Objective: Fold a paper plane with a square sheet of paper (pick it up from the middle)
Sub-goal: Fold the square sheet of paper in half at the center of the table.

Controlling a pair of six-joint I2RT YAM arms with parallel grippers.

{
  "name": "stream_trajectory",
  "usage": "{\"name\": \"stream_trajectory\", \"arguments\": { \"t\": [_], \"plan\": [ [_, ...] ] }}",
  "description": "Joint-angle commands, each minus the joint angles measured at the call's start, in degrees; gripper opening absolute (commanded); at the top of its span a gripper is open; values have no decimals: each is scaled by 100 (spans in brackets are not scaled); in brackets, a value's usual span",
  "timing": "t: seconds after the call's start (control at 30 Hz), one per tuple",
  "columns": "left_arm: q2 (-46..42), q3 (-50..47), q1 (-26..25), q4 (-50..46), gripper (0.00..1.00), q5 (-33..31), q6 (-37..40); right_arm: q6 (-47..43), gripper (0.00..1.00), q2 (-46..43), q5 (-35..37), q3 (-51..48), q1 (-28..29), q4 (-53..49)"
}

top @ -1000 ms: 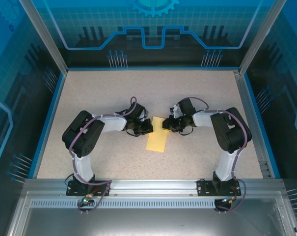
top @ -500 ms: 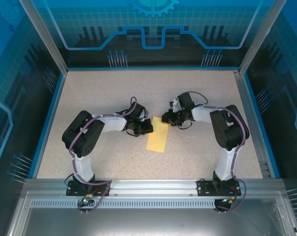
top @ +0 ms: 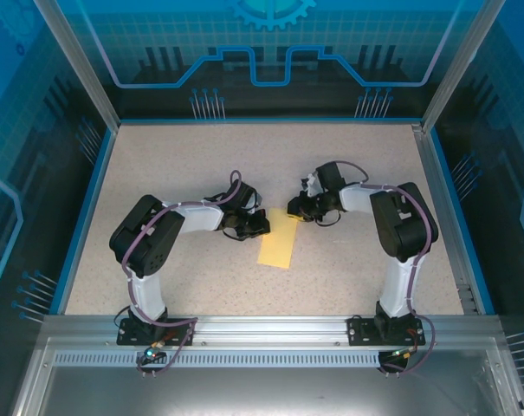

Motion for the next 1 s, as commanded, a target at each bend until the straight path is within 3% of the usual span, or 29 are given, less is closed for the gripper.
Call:
{"name": "stream_trajectory", "arguments": {
  "t": [0.0,0.27,0.63,0.97],
  "plan": [
    [274,-61,-52,-625,0,-258,184,-82,21,60,-168,133,-165,-102],
    [282,-46,-52,-631,0,-245,184,-93,21,562,135,164,-176,-362],
    [274,-57,-52,-641,0,-246,193,-155,21,35,-77,609,-182,-701],
    [265,-66,-48,-597,0,-232,158,-57,21,703,13,401,-195,-411]
  ]
}}
